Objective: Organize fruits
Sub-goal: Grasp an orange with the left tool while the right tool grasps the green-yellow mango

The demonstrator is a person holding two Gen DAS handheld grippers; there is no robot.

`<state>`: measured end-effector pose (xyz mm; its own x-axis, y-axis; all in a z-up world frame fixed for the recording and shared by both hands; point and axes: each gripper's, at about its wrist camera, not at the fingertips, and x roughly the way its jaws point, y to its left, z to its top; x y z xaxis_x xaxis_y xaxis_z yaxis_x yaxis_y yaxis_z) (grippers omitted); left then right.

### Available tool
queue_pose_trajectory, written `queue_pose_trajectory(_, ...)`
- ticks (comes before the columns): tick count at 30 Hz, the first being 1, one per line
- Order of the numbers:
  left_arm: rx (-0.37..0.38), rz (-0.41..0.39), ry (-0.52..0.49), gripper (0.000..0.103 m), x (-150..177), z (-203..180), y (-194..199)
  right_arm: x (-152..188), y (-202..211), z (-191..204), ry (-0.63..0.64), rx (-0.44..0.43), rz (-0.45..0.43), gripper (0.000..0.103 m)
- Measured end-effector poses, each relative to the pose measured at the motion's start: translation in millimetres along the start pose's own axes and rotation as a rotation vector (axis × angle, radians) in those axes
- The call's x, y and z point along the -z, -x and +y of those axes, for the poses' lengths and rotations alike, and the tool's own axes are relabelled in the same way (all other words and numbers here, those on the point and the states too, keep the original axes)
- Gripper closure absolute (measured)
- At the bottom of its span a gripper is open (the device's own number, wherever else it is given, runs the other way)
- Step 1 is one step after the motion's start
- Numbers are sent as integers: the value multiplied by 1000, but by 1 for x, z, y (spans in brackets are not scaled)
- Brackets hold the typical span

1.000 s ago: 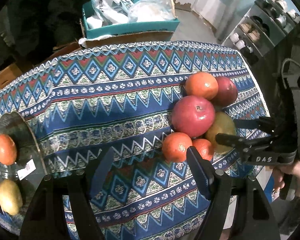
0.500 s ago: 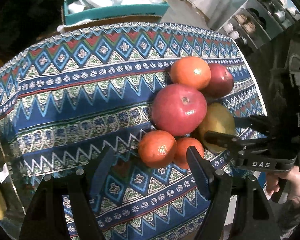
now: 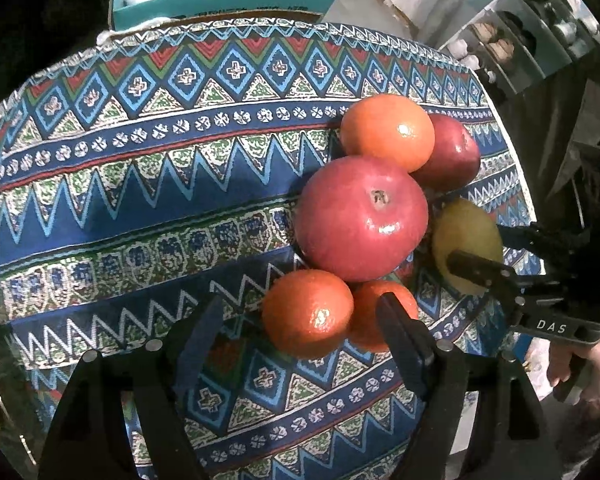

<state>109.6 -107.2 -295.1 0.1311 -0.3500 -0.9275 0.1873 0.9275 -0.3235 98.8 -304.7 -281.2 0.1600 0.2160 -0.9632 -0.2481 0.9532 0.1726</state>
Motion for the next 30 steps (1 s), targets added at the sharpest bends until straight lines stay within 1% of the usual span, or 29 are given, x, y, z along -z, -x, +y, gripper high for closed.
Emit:
queue_pose_trajectory(4,50,5,31,22,1,8,-3,-6,-2,-2,-19,-18,0,37)
queue_pose_trajectory(6,59,18,53,22,0,12,-4,-11,-6,-2,-32,-34,9,37)
queue_pose_trajectory(9,14,17,66,24,2,20,-2,-12,-9,-3,-31,-31,20,37)
queue_pose_trajectory(11,20,6,57,24,3,21,-1,-12,-12,-3,-29,-24,27,37)
queue_pose_trajectory(15,-12,8,-6,25,5,9,-5,-12,-20,0,-29,-13,42,37)
queue_pose_trajectory(16,-20,-5,-24,25,5,5,-4,-12,-22,1,-26,-13,45,37)
queue_pose_trajectory(18,-22,-10,-39,25,3,2,-4,-11,-23,1,-20,-16,39,37)
queue_pose_trajectory(20,-8,-7,-32,25,1,2,-5,-10,-24,1,-14,-18,35,38)
queue_pose_trajectory(21,4,-7,-28,28,-1,2,-6,-9,-24,1,-11,-16,36,38)
queue_pose_trajectory(23,24,-13,-24,38,0,3,-7,-11,-23,1,-15,-21,34,38)
queue_pose_trajectory(24,27,-14,-28,47,0,2,-7,-12,-22,1,-19,-24,32,38)
queue_pose_trajectory(25,35,-13,-37,52,0,2,-7,-10,-22,1,-20,-22,31,38)
queue_pose_trajectory(30,23,-25,-72,54,4,-6,-7,-12,-14,-4,-24,-21,24,38)
